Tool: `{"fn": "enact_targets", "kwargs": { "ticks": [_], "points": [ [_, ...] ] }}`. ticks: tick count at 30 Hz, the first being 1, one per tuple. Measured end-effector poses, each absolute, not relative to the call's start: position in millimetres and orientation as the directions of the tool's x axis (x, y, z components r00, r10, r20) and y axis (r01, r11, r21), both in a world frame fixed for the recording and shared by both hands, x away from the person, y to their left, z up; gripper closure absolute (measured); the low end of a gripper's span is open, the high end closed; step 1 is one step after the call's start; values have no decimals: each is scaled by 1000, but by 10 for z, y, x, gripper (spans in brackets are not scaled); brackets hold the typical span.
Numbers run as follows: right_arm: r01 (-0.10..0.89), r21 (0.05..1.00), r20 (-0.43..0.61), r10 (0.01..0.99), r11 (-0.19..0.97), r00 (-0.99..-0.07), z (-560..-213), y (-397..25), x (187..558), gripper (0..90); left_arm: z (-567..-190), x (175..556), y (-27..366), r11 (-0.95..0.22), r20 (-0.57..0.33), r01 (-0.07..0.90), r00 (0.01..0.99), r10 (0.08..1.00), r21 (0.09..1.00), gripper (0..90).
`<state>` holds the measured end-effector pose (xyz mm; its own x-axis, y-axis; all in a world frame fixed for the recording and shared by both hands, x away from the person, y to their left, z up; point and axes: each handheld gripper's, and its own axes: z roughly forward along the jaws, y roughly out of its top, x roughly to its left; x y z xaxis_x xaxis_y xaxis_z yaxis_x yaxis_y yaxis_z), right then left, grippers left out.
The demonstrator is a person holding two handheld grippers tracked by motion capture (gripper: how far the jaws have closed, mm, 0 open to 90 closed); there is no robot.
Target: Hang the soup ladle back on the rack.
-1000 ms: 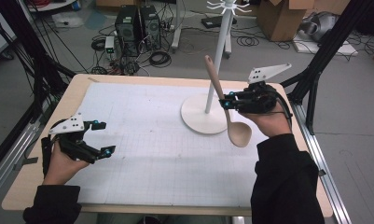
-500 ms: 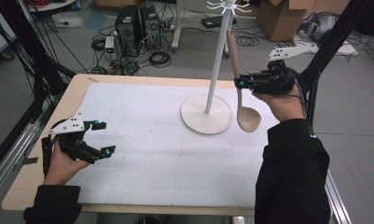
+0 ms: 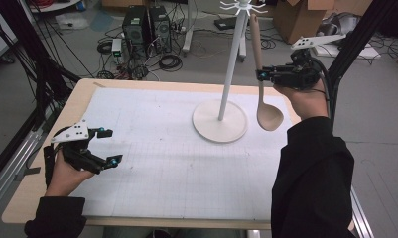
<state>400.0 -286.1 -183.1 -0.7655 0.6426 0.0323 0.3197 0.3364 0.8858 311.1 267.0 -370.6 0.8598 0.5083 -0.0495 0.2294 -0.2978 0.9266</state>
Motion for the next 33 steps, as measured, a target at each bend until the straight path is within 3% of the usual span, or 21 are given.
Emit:
{"fn": "enact_targets", "kwargs": {
  "ticks": [33],
  "points": [
    [399, 850, 40, 712, 345, -701, -1782, -2846, 4151, 778, -3704, 3105, 2721, -290, -51, 229, 856, 514, 929, 17]
  ]
}}
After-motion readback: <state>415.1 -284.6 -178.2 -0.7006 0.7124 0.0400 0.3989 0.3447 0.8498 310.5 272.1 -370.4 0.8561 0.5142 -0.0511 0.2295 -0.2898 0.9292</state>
